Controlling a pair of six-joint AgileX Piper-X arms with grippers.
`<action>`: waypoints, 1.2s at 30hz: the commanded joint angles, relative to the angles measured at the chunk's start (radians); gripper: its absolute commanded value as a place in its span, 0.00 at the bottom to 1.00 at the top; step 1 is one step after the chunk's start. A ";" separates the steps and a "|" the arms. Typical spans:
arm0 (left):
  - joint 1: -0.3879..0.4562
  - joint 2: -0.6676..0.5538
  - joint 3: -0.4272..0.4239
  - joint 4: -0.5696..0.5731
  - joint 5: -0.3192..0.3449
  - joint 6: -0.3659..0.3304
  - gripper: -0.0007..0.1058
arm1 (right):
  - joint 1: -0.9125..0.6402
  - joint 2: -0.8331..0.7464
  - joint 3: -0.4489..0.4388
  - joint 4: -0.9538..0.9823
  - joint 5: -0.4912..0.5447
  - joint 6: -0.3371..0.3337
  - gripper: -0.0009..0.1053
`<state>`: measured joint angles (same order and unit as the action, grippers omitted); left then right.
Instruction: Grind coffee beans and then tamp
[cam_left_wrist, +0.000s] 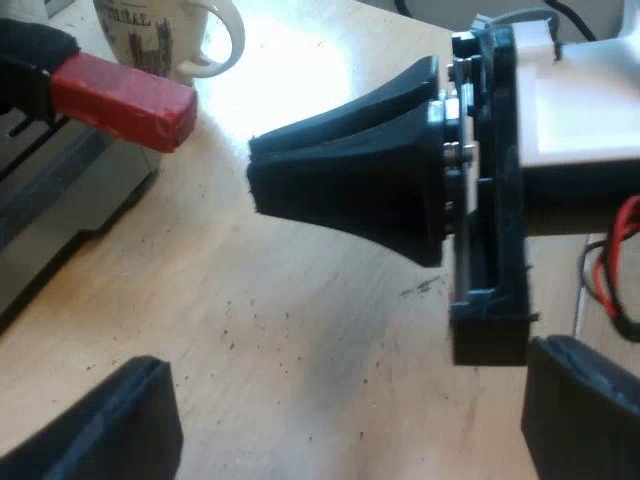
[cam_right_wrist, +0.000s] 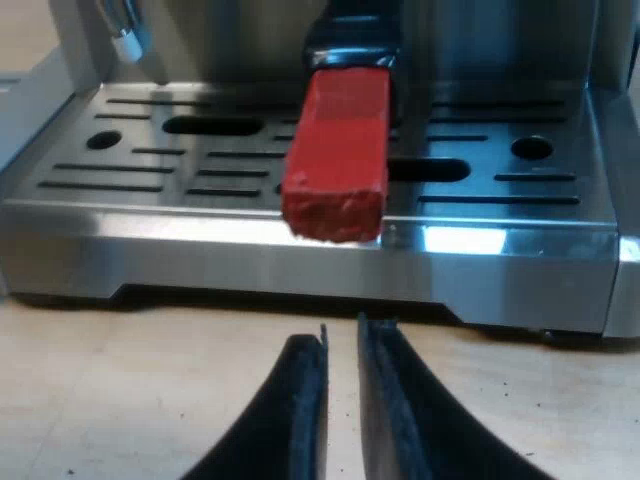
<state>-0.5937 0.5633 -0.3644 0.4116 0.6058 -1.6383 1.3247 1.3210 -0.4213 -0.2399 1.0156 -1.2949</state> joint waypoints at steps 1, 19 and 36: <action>-0.004 -0.005 -0.007 -0.014 0.027 -0.003 0.68 | -0.028 -0.001 -0.006 -0.030 0.017 -0.001 0.12; -0.004 -0.005 -0.007 -0.014 0.027 -0.003 0.68 | -0.088 -0.001 -0.006 -0.085 -0.052 -0.029 0.12; -0.004 -0.005 -0.007 -0.014 0.027 -0.003 0.68 | -0.173 -0.001 -0.006 -0.167 -0.069 -0.144 0.12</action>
<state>-0.5937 0.5633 -0.3644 0.4116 0.6165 -1.6383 1.1843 1.3235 -0.4231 -0.3933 0.9069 -1.4263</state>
